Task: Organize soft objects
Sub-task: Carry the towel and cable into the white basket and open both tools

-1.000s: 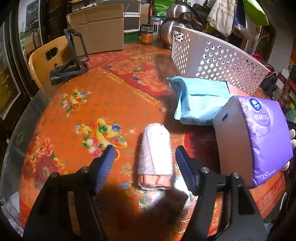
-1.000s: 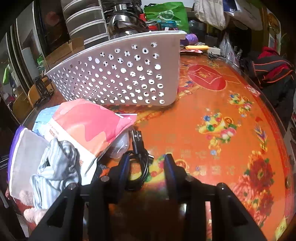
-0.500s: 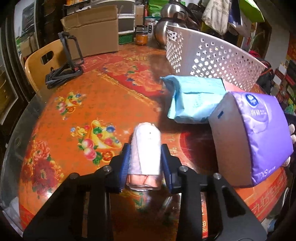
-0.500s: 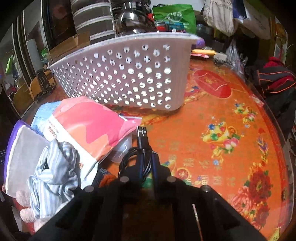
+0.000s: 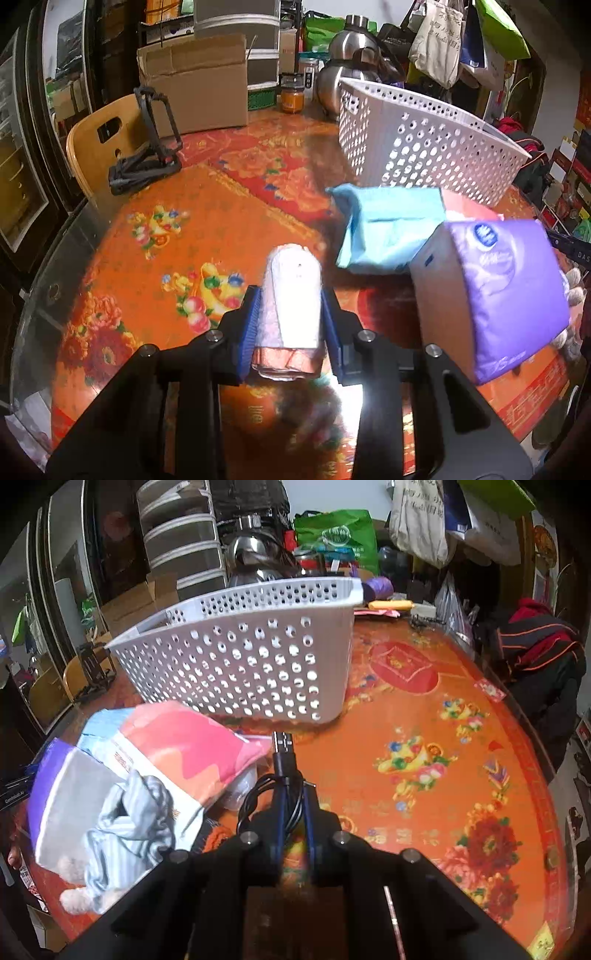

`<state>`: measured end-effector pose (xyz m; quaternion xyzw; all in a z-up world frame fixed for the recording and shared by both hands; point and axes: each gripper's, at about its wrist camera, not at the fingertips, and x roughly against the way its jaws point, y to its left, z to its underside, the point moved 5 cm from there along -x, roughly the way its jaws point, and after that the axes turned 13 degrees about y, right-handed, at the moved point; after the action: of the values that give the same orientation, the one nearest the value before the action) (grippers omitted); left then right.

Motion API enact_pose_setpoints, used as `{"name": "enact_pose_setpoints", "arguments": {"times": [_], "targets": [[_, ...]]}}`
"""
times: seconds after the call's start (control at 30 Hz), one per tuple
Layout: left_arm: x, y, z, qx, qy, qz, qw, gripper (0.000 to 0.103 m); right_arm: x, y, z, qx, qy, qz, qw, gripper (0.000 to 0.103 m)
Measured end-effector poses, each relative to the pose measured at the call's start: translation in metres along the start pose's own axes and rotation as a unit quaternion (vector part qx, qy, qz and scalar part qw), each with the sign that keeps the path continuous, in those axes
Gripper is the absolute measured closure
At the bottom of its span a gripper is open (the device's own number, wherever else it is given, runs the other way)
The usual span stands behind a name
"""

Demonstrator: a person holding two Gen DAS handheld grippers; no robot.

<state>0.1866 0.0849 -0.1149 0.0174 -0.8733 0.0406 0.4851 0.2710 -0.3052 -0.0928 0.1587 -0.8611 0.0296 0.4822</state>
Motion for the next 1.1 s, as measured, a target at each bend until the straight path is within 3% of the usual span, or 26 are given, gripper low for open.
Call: {"name": "enact_pose_setpoints", "arguments": {"times": [0.37,0.63,0.83,1.1], "targets": [[0.033,-0.016,-0.038,-0.005,-0.037,-0.007,0.9993,0.073,0.046,-0.012,-0.021,-0.016,-0.045,0.005,0.999,0.095],[0.067,-0.046,-0.109,-0.026,-0.062,0.020,0.9976,0.073,0.086,-0.008,-0.072,-0.006,-0.083,-0.008,0.997,0.095],[0.072,-0.076,-0.177,-0.034,-0.058,0.030,0.9973,0.073,0.076,0.001,-0.128,0.004,-0.076,-0.013,0.997,0.095],[0.032,-0.121,-0.252,-0.047,-0.009,0.026,0.9985,0.073,0.029,0.005,-0.186,0.011,-0.030,0.016,0.999,0.095]]}}
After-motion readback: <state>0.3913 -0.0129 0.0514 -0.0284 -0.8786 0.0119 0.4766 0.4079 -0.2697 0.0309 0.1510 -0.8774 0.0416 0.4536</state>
